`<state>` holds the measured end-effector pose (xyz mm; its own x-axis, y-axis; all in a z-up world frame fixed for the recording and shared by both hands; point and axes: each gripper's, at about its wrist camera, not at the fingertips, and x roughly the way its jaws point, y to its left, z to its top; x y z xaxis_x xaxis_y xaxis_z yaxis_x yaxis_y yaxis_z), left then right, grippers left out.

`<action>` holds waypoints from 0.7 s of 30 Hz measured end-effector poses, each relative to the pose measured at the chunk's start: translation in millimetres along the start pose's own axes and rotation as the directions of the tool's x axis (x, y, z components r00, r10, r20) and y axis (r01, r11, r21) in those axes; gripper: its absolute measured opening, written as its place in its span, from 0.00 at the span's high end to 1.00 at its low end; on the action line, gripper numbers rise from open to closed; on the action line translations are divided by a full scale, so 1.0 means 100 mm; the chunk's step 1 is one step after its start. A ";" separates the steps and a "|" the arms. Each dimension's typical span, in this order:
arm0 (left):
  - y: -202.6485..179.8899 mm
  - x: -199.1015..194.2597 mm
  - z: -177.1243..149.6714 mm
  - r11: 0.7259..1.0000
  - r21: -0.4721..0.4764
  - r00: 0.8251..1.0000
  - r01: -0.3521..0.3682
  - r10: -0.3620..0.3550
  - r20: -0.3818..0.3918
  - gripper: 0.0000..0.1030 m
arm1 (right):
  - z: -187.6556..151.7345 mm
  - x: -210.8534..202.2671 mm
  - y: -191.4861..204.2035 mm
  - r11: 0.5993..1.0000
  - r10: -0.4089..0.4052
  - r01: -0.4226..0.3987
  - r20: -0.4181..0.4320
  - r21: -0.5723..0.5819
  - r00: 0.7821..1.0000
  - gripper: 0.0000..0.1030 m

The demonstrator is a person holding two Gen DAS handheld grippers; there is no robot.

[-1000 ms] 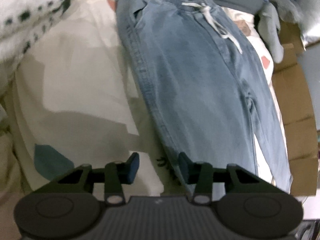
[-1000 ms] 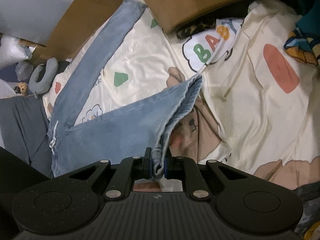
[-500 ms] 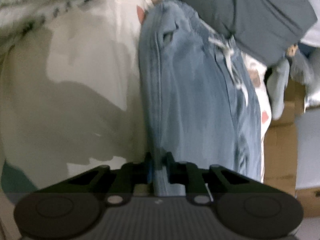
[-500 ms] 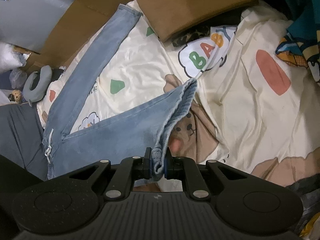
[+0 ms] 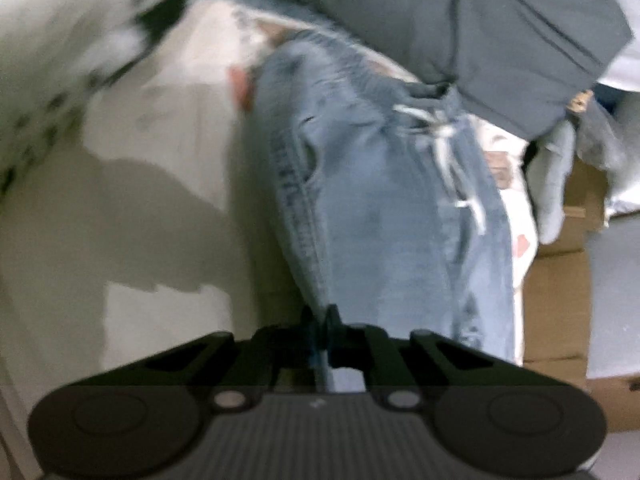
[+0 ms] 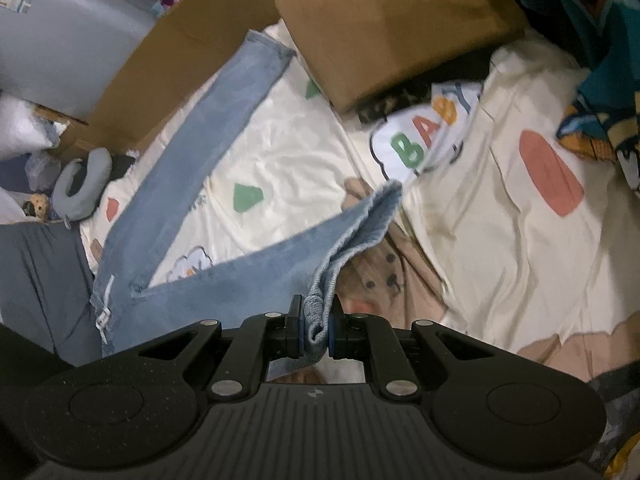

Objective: Fold clothes
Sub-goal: 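Lift the leg hem with the right gripper toward the waistband while the left gripper holds it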

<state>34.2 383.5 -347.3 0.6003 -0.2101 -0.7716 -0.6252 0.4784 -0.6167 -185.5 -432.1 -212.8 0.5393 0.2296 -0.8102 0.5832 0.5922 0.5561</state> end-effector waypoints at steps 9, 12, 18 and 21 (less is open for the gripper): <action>-0.77 -0.15 0.10 0.990 0.137 0.999 0.022 -0.026 0.029 0.96 | 0.47 -0.10 0.27 0.995 0.102 -0.102 0.080 -0.009 0.992 0.91; -1.02 -0.16 0.12 0.986 0.168 0.999 -0.005 0.000 0.034 0.96 | 0.62 -0.06 0.30 0.993 0.121 -0.121 0.088 -0.009 0.989 0.91; -1.45 -0.13 0.16 0.976 0.218 0.999 0.013 -0.022 0.039 0.96 | 0.93 0.09 0.31 0.987 0.158 -0.160 0.116 0.010 0.981 0.91; -1.63 -0.07 0.19 0.974 0.223 0.999 0.030 -0.039 0.037 0.96 | 1.09 0.19 0.34 0.989 0.143 -0.147 0.122 0.024 0.982 0.91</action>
<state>141.2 323.2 -239.0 0.6420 -0.1972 -0.7409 -0.4799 0.6504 -0.5888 -89.4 -492.4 -188.9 0.6872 0.2159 -0.6936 0.5118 0.5337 0.6732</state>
